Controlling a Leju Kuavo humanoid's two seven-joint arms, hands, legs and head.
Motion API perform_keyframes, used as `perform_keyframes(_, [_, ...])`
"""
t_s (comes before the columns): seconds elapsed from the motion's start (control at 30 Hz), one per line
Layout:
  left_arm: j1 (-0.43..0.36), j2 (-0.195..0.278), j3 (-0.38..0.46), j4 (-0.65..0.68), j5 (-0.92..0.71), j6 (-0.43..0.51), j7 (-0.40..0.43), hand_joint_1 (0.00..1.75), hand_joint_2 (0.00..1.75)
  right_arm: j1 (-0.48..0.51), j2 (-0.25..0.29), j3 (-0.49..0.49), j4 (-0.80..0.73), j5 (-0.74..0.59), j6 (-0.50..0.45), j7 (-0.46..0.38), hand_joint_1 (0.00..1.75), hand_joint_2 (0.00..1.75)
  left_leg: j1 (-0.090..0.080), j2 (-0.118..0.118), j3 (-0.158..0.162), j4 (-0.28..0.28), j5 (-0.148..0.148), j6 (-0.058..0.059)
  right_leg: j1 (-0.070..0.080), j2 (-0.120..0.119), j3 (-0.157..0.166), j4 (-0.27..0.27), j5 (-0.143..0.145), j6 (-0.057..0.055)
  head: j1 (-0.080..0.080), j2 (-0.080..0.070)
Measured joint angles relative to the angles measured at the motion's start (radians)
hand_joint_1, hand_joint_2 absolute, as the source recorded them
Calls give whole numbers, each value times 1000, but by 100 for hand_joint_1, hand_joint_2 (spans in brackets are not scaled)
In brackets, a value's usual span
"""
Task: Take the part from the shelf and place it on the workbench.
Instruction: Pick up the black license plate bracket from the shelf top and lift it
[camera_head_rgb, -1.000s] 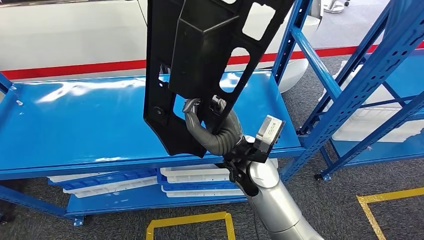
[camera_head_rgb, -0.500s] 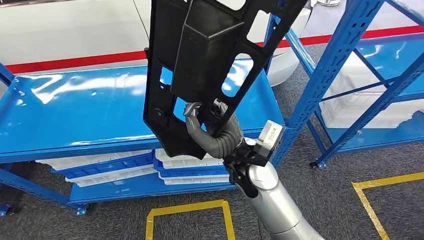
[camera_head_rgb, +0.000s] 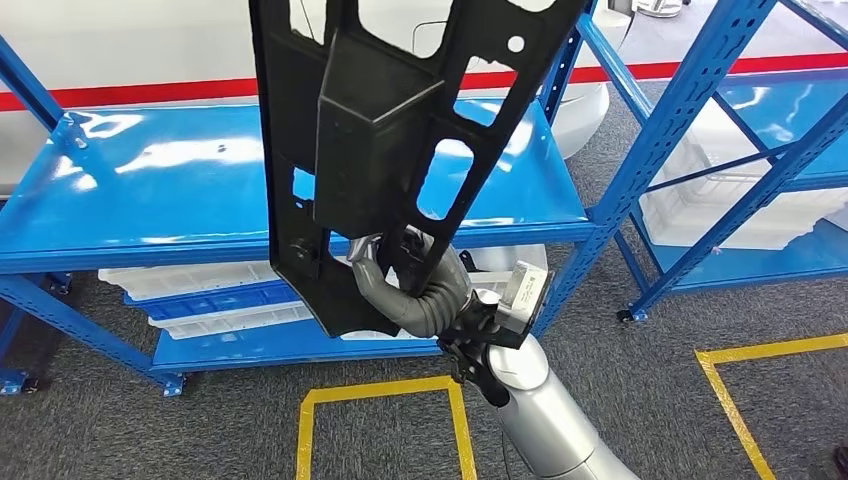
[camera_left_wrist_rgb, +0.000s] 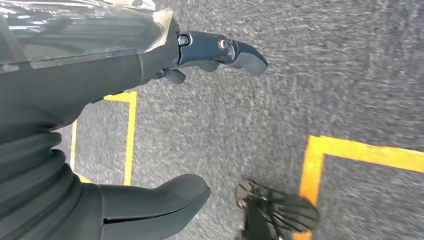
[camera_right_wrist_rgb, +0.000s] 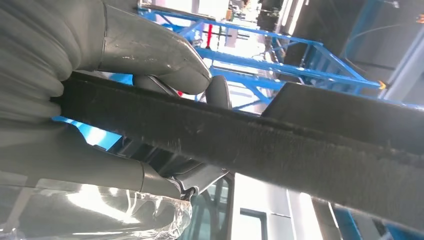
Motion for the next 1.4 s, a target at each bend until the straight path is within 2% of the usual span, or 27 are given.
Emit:
perform_keyframes(0.03, [0, 0, 0, 0, 0, -1, -1, 0, 175, 3, 0, 3, 2, 0, 0, -1, 175, 175, -4, 1, -16, 0, 13, 2, 0, 0, -7, 59, -26, -2, 0, 0])
perform_keyframes(0.07, [0, 0, 0, 0, -1, -2, -2, 0, 175, 7, -1, 5, 4, 1, 0, -3, 175, 175, -7, 1, -32, 1, 25, 4, 1, 0, -5, 99, -30, 3, 0, 0])
perform_keyframes(0.13, [0, 0, 0, 0, -2, -5, -2, 0, 175, 17, -1, 10, 7, 7, 0, -5, 175, 175, -12, 1, -63, 2, 51, 3, 3, 0, 40, 93, 13, 18, 0, 0])
perform_keyframes(0.2, [0, -1, 0, 0, -3, -6, -2, 0, 175, 23, 0, 13, 6, 16, 0, -6, 175, 175, -14, 1, -89, 3, 76, -2, 10, 0, 147, -39, 40, 15, 0, 0])
perform_keyframes(0.27, [0, -3, 1, 0, -4, -6, 0, 0, 175, 25, 3, 15, 3, 24, 0, -8, 175, 175, -15, 2, -99, 1, 101, -10, 19, 0, 244, -186, 13, -2, -1, 0])
perform_keyframes(0.3, [1, -3, 1, 0, -5, -6, 0, 0, 175, 26, 4, 15, 2, 27, 0, -9, 175, 175, -13, 2, -99, -4, 113, -16, 23, 1, 264, -226, 1, -9, -1, 0])
perform_keyframes(0.37, [2, -3, 1, 0, -9, -7, 1, 0, 175, 30, 5, 16, 1, 32, 0, -11, 175, 175, -11, 1, -103, -14, 128, -29, 20, 1, 252, -235, 18, -18, -1, 0])
perform_keyframes(0.4, [3, -3, 1, 0, -12, -8, 2, 0, 175, 32, 6, 16, 1, 33, 0, -12, 175, 175, -9, -1, -109, -6, 108, -36, 16, 0, 241, -235, 31, -26, -1, 0])
perform_keyframes(0.47, [5, -3, 1, 0, -14, -9, 3, 0, 175, 33, 11, 18, 1, 35, 0, -12, 175, 175, -3, -4, -128, 64, 7, -46, 7, -3, 214, -237, 61, -40, -3, 0])
perform_keyframes(0.53, [5, -3, 1, 0, -14, -10, 4, 0, 175, 34, 14, 19, 2, 37, 1, -13, 175, 175, 1, -4, -144, 189, -85, -56, 7, -4, 185, -234, 89, -44, -5, 0])
perform_keyframes(0.57, [5, -3, 1, 0, -15, -10, 4, 0, 175, 34, 14, 19, 3, 40, 1, -13, 175, 175, 4, -4, -145, 245, -94, -61, 8, -4, 168, -230, 102, -42, -5, 0])
perform_keyframes(0.63, [4, -3, 1, 0, -17, -10, 4, 0, 175, 36, 14, 20, 6, 46, 1, -15, 175, 175, 11, -4, -112, 278, -47, -69, 6, -5, 129, -217, 122, -34, -5, 0])
perform_keyframes(0.67, [4, -3, 1, 0, -19, -10, 4, 0, 175, 36, 14, 20, 8, 50, 1, -16, 175, 175, 15, -4, -70, 242, -21, -71, 4, -5, 112, -207, 129, -29, -6, 0])
perform_keyframes(0.7, [3, -3, 1, 0, -21, -11, 4, 0, 175, 36, 15, 20, 9, 53, 1, -19, 175, 175, 18, -5, -15, 176, -19, -74, 4, -5, 95, -195, 134, -24, -6, 0])
perform_keyframes(0.77, [0, -4, 1, 0, -25, -12, 5, 0, 175, 34, 18, 20, 9, 59, 1, -22, 175, 175, 16, -9, 75, 48, -54, -71, 7, -5, 73, -177, 144, -10, -4, 0])
perform_keyframes(0.8, [-1, -4, 0, 0, -27, -12, 5, 0, 175, 33, 19, 20, 9, 63, 1, -24, 175, 175, 12, -10, 93, 12, -72, -65, 8, -5, 65, -173, 151, -2, -4, 0])
perform_keyframes(0.87, [0, -4, 0, 0, -32, -12, 5, 0, 175, 33, 19, 20, 10, 71, 0, -26, 175, 175, 5, -7, 80, -1, -64, -43, 5, -6, 52, -170, 164, 14, -3, 0])
perform_keyframes(0.9, [1, -4, 0, 0, -34, -13, 5, 0, 175, 35, 19, 21, 11, 75, 0, -27, 175, 175, 4, -4, 69, -3, -53, -29, 3, -5, 41, -162, 155, 16, -3, 0])
perform_keyframes(0.97, [1, -2, 0, 0, -40, -13, 5, 0, 175, 38, 17, 21, 12, 82, -2, -29, 175, 175, 4, 1, 42, -6, -29, -6, 1, -4, 7, -96, 87, 7, -2, 0])
perform_keyframes(1.03, [1, 0, 0, 0, -50, -13, 3, 0, 175, 39, 17, 21, 13, 88, -4, -31, 175, 175, 1, 1, 10, -6, -5, 3, 1, -3, -30, 29, 8, 0, -1, 0])
perform_keyframes(1.07, [1, 1, 0, 0, -53, -12, 1, 0, 175, 40, 17, 21, 14, 92, -5, -33, 175, 175, 0, 0, -6, -5, 7, 3, 1, -2, -38, 87, -5, 4, -1, 0])
perform_keyframes(1.13, [1, 1, 0, 0, -55, -12, 0, 0, 175, 43, 17, 21, 16, 101, -8, -35, 175, 175, -2, -2, -35, -5, 30, 0, 1, -1, -19, 128, 29, 23, -1, 0])
perform_keyframes(1.2, [1, 1, 0, 0, -55, -12, -1, 0, 175, 45, 17, 21, 18, 106, -9, -35, 175, 175, -2, -8, -59, -4, 52, -6, 2, 9, 67, 35, 71, 29, -1, 0])
perform_keyframes(1.27, [1, -1, 0, 0, -54, -13, -5, 0, 175, 44, 19, 22, 18, 109, -9, -37, 175, 175, -6, -17, -72, -2, 72, -16, 7, 26, 183, -129, 51, 13, -2, 0])
perform_keyframes(1.3, [1, -1, 0, 0, -54, -14, -6, 0, 175, 44, 20, 22, 18, 111, -9, -37, 175, 175, -7, -22, -76, -3, 82, -22, 9, 31, 219, -187, 34, 4, -2, 0])
perform_keyframes(1.33, [1, -1, 0, 0, -53, -14, -8, 0, 175, 44, 21, 22, 18, 114, -9, -37, 175, 175, -7, -26, -77, -6, 91, -28, 13, 31, 234, -218, 24, -2, -2, 0])
perform_keyframes(1.4, [3, 0, 0, 0, -51, -14, -11, 0, 175, 45, 24, 22, 19, 119, -8, -38, 175, 175, -5, -32, -84, -6, 95, -40, 4, 22, 228, -225, 33, -16, -2, 0])
